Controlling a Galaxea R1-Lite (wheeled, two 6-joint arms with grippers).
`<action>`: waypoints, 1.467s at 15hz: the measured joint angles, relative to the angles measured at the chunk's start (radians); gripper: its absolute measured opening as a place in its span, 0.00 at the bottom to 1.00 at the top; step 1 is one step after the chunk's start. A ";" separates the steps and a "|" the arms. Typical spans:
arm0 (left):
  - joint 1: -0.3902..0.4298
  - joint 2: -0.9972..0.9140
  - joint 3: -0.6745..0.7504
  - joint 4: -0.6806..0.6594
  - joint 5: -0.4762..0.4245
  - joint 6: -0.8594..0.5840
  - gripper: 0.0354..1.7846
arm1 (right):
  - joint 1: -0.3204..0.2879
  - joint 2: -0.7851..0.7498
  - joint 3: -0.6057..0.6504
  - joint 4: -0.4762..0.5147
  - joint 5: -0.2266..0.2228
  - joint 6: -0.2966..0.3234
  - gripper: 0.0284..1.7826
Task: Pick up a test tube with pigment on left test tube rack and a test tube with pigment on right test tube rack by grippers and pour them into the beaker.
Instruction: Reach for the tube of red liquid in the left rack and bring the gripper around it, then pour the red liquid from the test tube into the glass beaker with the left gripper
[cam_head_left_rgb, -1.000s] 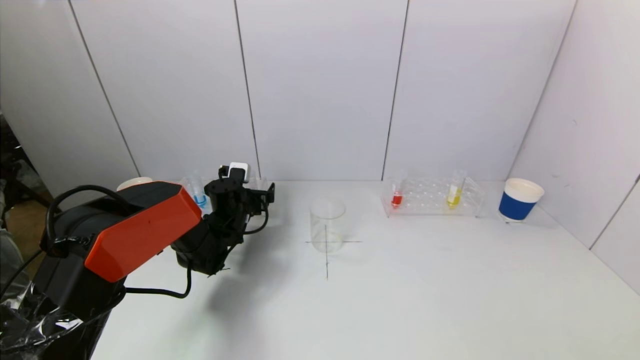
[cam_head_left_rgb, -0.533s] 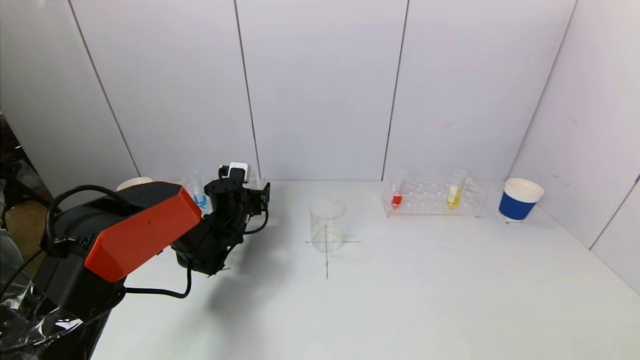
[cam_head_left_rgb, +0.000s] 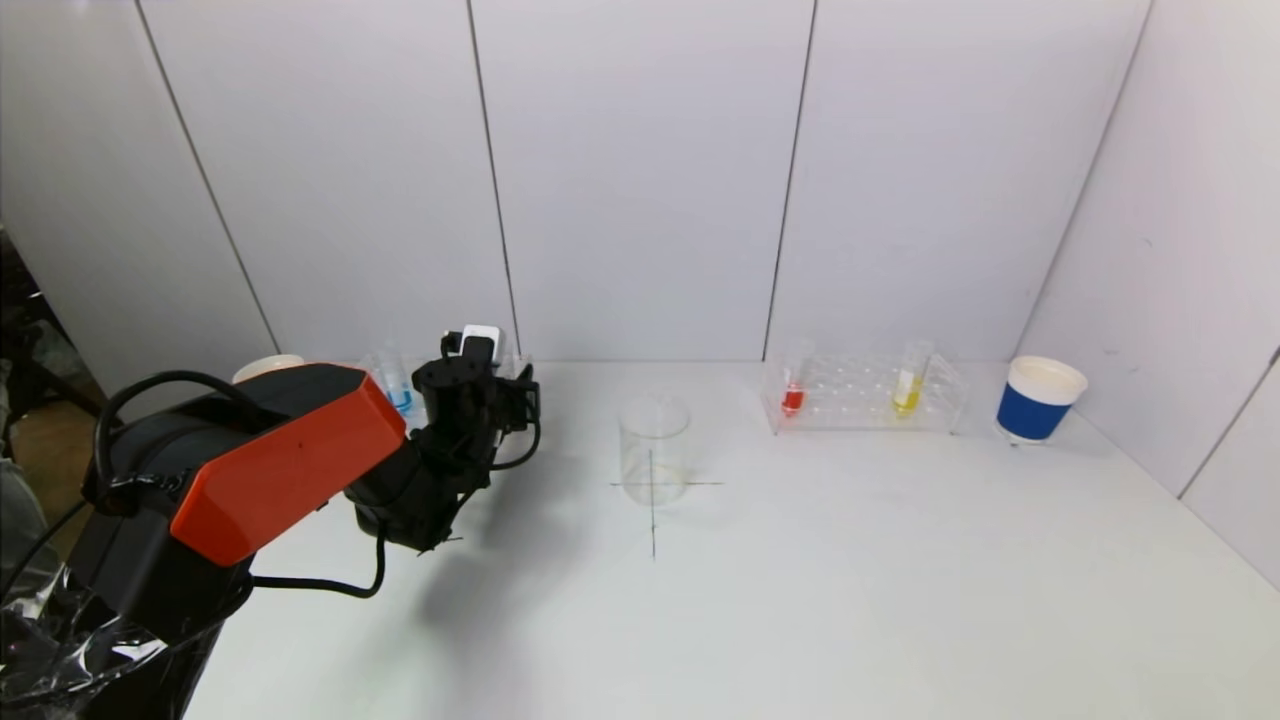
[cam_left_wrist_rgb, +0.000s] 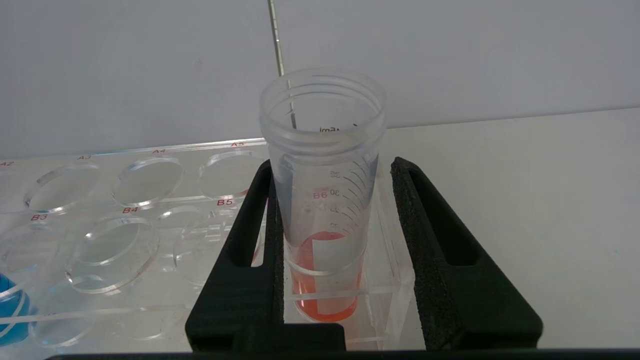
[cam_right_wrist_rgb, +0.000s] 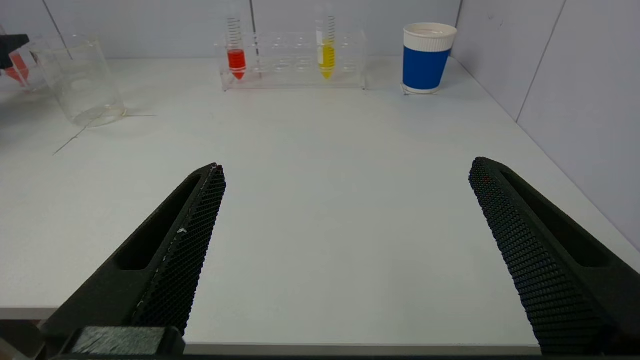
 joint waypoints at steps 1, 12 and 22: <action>0.000 0.000 0.000 0.000 0.000 0.000 0.38 | 0.000 0.000 0.000 0.000 0.000 0.000 0.99; 0.001 -0.004 0.000 -0.004 0.000 -0.001 0.38 | 0.000 0.000 0.000 0.000 0.001 0.000 0.99; 0.001 -0.032 0.009 -0.001 0.010 0.000 0.39 | 0.000 0.000 0.000 0.000 0.001 0.000 0.99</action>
